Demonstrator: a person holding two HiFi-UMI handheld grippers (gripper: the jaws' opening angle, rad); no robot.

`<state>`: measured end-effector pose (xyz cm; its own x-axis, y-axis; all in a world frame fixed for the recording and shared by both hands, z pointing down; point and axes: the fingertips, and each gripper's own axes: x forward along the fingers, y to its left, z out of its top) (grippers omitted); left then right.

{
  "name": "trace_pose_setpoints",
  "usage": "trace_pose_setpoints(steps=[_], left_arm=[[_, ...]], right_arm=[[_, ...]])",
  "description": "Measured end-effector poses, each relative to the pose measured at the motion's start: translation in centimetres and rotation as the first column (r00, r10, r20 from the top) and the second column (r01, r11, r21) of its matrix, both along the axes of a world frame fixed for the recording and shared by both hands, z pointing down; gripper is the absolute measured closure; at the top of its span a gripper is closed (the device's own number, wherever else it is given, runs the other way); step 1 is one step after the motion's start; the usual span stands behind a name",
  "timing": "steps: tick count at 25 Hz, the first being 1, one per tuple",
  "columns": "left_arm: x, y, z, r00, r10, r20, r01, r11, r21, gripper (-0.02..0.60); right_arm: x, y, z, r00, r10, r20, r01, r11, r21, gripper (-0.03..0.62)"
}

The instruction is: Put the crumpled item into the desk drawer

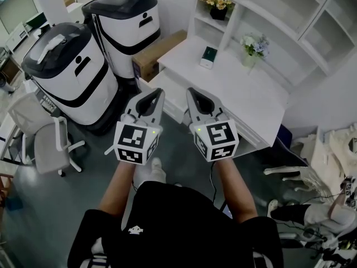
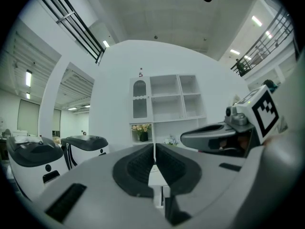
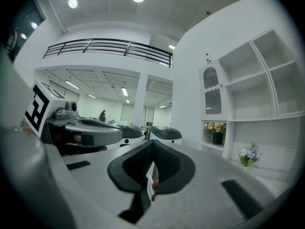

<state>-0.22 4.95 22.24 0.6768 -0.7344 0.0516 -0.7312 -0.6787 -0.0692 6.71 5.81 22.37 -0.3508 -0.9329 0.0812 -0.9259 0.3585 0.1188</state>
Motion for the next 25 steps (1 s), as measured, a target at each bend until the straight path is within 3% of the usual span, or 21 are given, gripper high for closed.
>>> trace_pose_setpoints(steps=[25], left_arm=[[-0.4, 4.0, 0.0, 1.000, -0.014, 0.009, 0.013, 1.000, 0.009, 0.568]], right_arm=[[0.6, 3.5, -0.4, 1.000, -0.002, 0.007, 0.002, 1.000, 0.018, 0.599]])
